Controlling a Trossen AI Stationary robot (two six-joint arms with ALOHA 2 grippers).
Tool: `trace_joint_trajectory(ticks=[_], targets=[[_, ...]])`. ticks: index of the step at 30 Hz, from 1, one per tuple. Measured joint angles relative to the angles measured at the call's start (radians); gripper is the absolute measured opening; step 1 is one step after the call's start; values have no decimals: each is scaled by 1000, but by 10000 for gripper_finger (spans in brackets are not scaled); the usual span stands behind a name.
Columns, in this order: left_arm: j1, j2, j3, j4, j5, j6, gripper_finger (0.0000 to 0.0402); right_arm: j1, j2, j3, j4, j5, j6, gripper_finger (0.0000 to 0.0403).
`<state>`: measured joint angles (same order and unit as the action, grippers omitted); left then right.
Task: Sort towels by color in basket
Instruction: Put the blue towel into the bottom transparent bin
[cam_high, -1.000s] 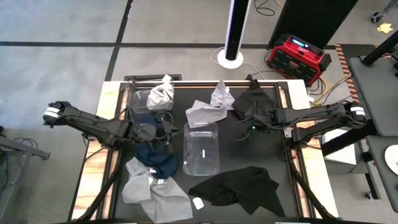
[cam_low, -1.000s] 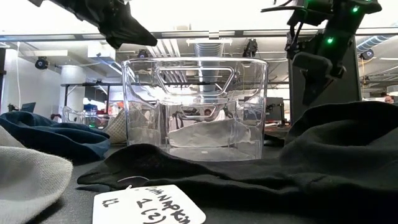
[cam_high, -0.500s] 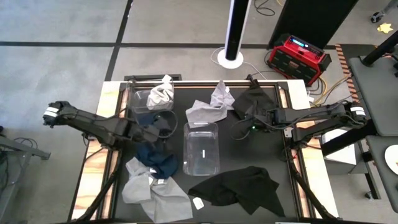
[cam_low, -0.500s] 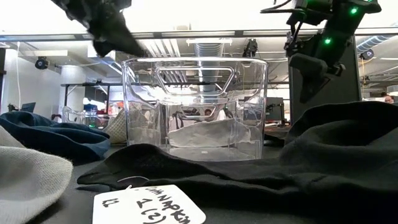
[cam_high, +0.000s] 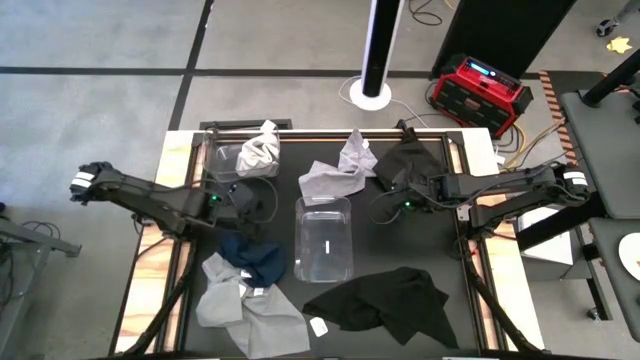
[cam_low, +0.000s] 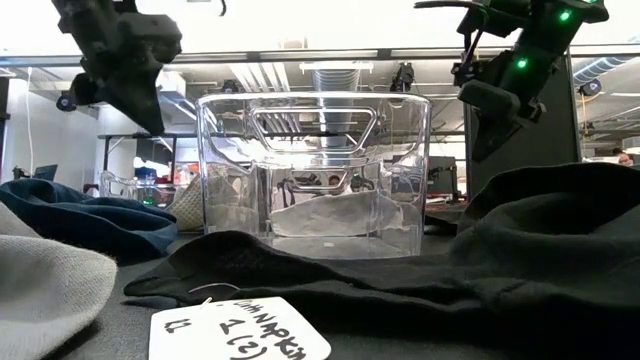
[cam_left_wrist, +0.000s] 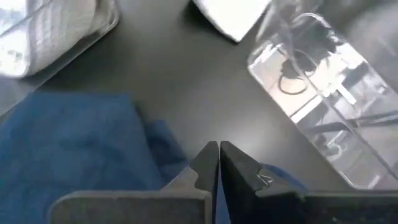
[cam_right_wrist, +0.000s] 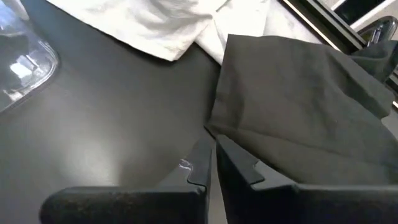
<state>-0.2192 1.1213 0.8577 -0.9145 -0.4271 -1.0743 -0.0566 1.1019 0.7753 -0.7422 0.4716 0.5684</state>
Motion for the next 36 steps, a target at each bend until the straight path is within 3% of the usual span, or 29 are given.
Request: trace_joint_trajectory(ticks=[17,26,36], targets=[[98,228,-1,-100,17,-36,156,0,0,0,1,0,8,223],[134,342,-1,-111,26,-46,162,0,0,0,2,-6,15,267],[135,432,-3,-123,33,-41,149,0,0,0,23,-8,15,273]])
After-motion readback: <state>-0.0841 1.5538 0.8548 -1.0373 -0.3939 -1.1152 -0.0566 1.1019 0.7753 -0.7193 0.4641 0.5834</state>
